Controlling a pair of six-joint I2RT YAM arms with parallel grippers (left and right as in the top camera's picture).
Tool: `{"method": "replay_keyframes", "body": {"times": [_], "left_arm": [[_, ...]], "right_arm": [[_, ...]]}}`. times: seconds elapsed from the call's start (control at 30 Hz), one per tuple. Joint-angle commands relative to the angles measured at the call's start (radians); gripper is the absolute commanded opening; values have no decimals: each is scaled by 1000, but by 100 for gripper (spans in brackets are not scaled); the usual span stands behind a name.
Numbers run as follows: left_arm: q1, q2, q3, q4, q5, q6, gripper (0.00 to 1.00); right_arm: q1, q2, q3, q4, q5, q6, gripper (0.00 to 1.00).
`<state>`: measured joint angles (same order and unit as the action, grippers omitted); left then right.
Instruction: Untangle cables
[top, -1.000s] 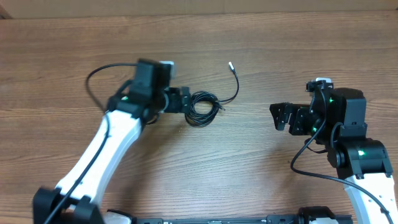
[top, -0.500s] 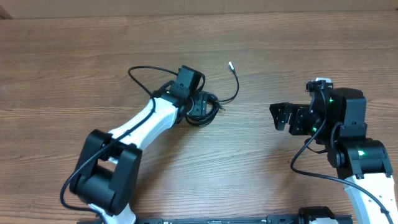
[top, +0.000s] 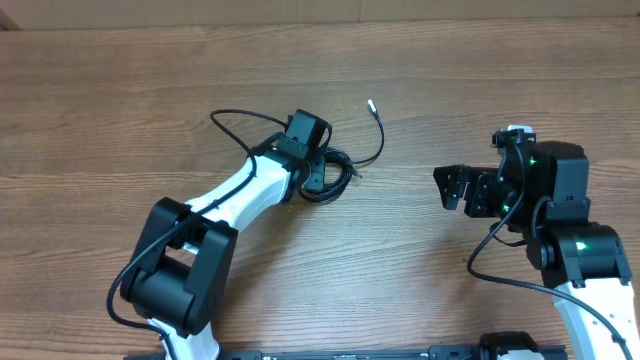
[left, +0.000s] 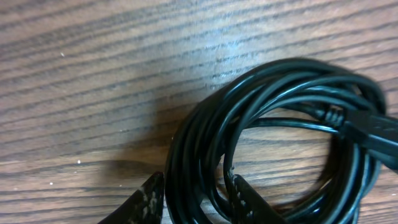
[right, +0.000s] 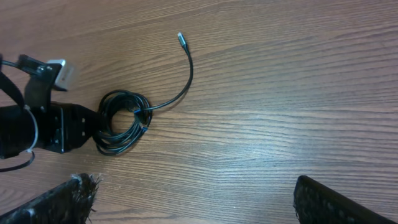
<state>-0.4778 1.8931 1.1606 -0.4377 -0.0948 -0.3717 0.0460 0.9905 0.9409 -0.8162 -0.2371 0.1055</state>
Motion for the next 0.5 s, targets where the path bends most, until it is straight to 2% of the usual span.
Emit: {"method": "replay_keyframes", "body": {"times": [0.0,0.1,0.2,0.37,0.47], "left_arm": [[-8,40,19,-13,-4,-11,33],[-8,41,20,-12,4,-11,24],[-8,28,29,-24,18,-10,4],[-7,-29,137,-150,21,-10,4],[-7,-74,230,-264,102,-7,4]], "right_arm": [[-2,-5,28,2,-9,6,100],[-2,-5,28,1,-9,6,100],[-2,-5,28,-2,-9,6,100],[-2,-5,28,-2,-14,6,100],[-2,-5,28,-2,-60,6,100]]}}
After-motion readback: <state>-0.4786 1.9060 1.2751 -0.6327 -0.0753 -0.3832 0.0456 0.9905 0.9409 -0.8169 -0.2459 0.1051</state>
